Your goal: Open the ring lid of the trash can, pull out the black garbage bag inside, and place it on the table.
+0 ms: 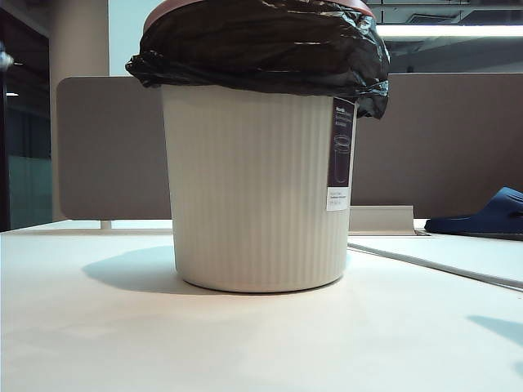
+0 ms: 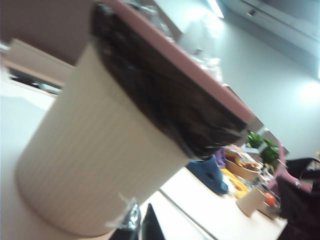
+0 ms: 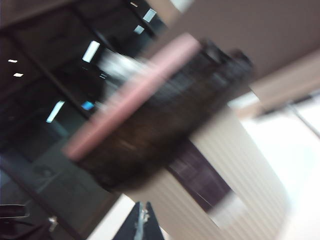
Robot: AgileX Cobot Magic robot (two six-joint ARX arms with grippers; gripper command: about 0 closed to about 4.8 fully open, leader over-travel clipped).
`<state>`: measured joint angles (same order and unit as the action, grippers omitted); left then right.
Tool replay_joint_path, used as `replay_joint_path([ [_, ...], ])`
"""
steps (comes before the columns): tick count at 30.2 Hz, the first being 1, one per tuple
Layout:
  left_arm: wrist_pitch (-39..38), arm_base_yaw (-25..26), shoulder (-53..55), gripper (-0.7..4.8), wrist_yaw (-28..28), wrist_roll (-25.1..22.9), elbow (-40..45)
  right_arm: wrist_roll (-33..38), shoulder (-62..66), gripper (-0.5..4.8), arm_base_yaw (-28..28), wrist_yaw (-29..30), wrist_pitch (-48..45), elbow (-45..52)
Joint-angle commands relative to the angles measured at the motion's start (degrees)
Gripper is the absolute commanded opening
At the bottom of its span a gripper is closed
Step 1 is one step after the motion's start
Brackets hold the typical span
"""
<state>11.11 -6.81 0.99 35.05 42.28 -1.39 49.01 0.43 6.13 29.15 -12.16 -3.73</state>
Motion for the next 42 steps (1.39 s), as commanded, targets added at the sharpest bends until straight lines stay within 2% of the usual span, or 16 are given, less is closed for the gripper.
replay_joint_path([
  [1, 1.51, 0.11, 0.07, 0.16, 1.29, -0.37, -2.54, -2.67, 0.11, -0.09, 0.09, 0.59, -1.2, -4.7],
  [6, 1.07, 0.11, 0.13, 0.16, 5.14, -5.88, -7.13, -12.83, 2.47, -0.09, 0.07, -0.46, 10.19, -14.99],
  [10, -3.26, 0.11, 0.24, 0.16, 4.66, -8.87, -11.98, -22.69, 8.66, -0.09, 0.09, -5.66, 22.53, -24.02],
  [13, -6.03, 0.11, 0.81, 0.16, 4.63, -9.7, -16.33, -25.4, 14.84, -0.09, 0.09, -8.74, 27.5, -29.51],
  [16, -7.5, 0.11, 2.43, 0.17, 4.7, -9.75, -20.72, -24.09, 21.51, -0.09, 0.09, -8.87, 29.16, -33.4],
  [19, -10.38, 0.11, 4.94, 0.17, 4.83, -11.37, -25.73, -19.41, 27.98, -0.09, 0.46, -8.44, 29.83, -36.15],
  [25, -21.14, 0.11, 11.82, 0.17, 5.09, -21.92, -35.74, -11.17, 37.35, -0.09, 4.33, -6.08, 27.45, -37.97],
  [29, -26.71, 0.11, 17.27, 0.17, 5.4, -26.82, -40.24, -8.55, 41.42, -0.09, 9.05, -6.1, 24.33, -37.97],
  [36, -27.15, 0.07, 24.46, 0.17, 7.45, -30.93, -40.98, -4.13, 46.01, -0.09, 15.65, -6.16, 16.81, -37.97],
  [42, -26.97, -0.13, 29.38, 0.17, 7.85, -36.22, -41.0, -2.21, 49.05, -0.09, 17.2, -6.69, 14.64, -37.97],
])
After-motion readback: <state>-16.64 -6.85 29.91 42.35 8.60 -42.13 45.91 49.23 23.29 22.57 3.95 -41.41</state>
